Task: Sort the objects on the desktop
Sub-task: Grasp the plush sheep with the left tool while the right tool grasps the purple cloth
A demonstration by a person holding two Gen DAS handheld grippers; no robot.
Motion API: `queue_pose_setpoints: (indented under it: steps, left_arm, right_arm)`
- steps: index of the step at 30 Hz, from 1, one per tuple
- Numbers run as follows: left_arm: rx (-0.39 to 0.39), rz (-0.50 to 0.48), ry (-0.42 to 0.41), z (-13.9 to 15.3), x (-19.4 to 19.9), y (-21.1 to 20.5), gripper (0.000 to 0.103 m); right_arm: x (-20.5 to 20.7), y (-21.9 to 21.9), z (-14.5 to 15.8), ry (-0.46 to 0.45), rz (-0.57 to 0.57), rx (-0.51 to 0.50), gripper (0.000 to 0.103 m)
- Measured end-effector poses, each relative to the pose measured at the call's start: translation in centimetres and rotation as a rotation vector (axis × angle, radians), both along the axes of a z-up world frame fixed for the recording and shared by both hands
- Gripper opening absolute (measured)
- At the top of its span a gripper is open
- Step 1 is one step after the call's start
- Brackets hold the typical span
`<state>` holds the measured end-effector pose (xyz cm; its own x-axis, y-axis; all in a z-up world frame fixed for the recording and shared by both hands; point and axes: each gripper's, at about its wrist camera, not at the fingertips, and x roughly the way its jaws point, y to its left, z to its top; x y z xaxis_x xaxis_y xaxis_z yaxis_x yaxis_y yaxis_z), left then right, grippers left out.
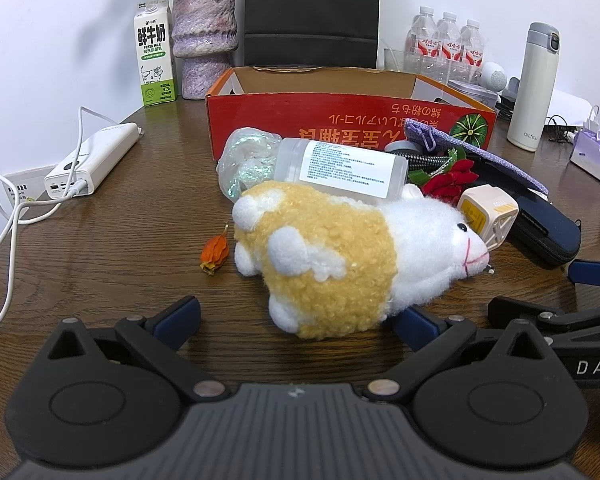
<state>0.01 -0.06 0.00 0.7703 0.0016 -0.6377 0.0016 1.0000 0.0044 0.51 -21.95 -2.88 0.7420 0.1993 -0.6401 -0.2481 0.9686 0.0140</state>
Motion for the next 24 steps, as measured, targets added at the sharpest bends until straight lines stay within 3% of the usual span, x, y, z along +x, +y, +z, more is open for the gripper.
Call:
queue_pose_setpoints:
  steps: [10,14,20,24]
  left_arm:
    - [0.027,-0.020,0.006,0.6,-1.3,-0.2,0.103]
    - [-0.049,-0.080,-0.068,2.2,-3.7,0.8,0.103]
    - [-0.128,-0.159,-0.089,3.0,-4.5,0.4,0.103]
    - [-0.056,-0.260,-0.174,3.1,-5.5,-0.9,0.103]
  right_arm:
    - [-0.3,0.2,-0.1,0.000,0.019,0.005,0.103]
    - [-1.7,-1.3,1.0,-0.053,0.060,0.090,0.103]
    - [-1.9,-1.8,2.2,-0.096,0.076,0.090,0.098]
    - [-2.5,-1.7,2.6,-0.139,0.073,0.071,0.097]
